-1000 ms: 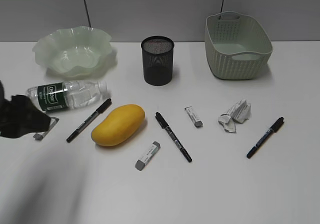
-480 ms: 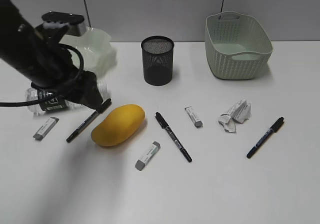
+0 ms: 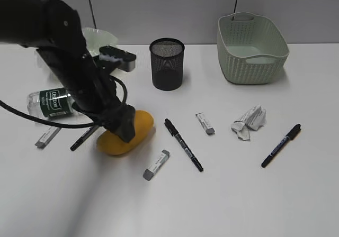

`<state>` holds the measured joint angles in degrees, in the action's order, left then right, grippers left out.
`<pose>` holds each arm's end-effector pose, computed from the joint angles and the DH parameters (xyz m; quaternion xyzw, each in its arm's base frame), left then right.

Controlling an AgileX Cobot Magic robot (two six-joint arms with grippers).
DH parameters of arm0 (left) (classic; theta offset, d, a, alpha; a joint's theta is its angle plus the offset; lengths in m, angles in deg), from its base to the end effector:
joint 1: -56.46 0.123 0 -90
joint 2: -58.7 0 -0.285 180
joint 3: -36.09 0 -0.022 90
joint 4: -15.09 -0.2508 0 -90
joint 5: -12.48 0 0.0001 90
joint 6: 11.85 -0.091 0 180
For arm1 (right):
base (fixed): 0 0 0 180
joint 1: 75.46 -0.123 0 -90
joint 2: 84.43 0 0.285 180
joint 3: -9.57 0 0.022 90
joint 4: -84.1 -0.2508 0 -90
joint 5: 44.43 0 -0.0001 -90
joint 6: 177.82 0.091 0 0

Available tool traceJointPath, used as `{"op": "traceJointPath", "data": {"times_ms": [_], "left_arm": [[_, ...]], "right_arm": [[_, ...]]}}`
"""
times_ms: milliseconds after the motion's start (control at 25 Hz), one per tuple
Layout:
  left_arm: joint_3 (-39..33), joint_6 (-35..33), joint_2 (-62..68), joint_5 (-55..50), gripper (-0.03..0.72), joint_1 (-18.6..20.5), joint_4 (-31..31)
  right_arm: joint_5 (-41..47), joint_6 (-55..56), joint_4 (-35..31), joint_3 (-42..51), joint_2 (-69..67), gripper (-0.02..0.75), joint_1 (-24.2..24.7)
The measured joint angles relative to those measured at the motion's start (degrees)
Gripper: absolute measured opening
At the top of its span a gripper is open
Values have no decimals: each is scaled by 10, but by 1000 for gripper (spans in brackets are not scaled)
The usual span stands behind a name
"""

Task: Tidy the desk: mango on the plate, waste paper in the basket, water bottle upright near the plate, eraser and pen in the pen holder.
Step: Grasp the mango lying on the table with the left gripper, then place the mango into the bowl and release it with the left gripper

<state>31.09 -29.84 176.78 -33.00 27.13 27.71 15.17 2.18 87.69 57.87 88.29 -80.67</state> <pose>0.3201 -0.1961 0.1681 0.3338 0.9335 -0.0950 0.0901 -0.0056 -0.0054 0.2803 -0.0373 0.8430 -0.0069 0.5366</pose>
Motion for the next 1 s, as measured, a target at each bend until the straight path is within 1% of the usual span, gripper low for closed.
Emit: {"op": "traceJointPath", "data": {"times_ms": [160,280,400,480,600,640,880,1000], "left_arm": [[4,-1,33,24,679,-23,-40],[4,6,54,35,678,-24,-58],[4,10,68,48,671,-24,-61],[4,11,71,54,645,-24,-61],[13,11,71,46,571,-25,-61],[18,11,71,38,559,-25,-61],[77,12,50,-32,559,-22,-68],[127,16,28,-54,559,-5,-81]], "right_arm": [[0,0,0,0,0,497,0],[-1,0,0,0,0,496,0],[-1,0,0,0,0,496,0],[0,0,0,0,0,496,0],[0,0,0,0,0,496,0],[0,0,0,0,0,497,0],[0,0,0,0,0,497,0],[0,0,0,0,0,497,0]]}}
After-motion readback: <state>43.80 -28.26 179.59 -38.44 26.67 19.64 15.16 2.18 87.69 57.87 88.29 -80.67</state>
